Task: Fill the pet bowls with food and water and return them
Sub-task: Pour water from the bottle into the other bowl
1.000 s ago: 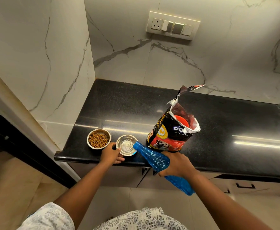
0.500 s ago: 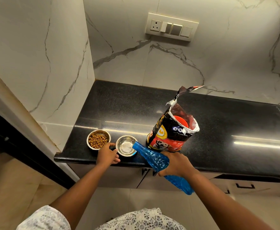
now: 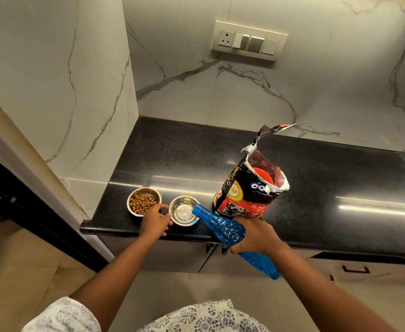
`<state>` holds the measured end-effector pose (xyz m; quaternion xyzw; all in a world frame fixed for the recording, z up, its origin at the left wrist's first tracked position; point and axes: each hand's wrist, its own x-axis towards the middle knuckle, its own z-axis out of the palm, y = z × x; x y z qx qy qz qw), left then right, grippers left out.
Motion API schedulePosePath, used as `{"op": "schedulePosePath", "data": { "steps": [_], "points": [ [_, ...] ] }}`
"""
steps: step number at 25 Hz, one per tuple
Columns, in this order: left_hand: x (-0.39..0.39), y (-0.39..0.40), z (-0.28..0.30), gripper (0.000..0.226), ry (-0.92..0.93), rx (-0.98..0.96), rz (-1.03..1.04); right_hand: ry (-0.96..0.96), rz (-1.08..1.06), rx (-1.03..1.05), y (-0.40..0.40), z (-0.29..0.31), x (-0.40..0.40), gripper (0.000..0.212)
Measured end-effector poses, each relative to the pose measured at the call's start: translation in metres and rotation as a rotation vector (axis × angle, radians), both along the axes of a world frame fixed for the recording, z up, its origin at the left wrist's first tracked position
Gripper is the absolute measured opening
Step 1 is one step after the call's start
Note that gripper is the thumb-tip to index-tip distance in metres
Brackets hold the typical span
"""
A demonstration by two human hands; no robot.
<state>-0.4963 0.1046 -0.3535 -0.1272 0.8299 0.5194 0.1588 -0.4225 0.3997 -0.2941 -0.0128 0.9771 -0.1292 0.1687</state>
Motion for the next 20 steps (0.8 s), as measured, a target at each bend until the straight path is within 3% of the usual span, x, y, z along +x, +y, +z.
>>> {"op": "schedulePosePath", "data": {
  "steps": [15, 20],
  "points": [
    [0.000, 0.001, 0.006, 0.025, 0.010, 0.033, -0.009, 0.042, 0.001, -0.030, -0.001, 0.002, 0.000, 0.085],
    [-0.001, 0.018, 0.032, 0.023, 0.147, 0.123, -0.076, 0.109, -0.068, -0.248, -0.001, 0.015, 0.005, 0.093]
  ]
}}
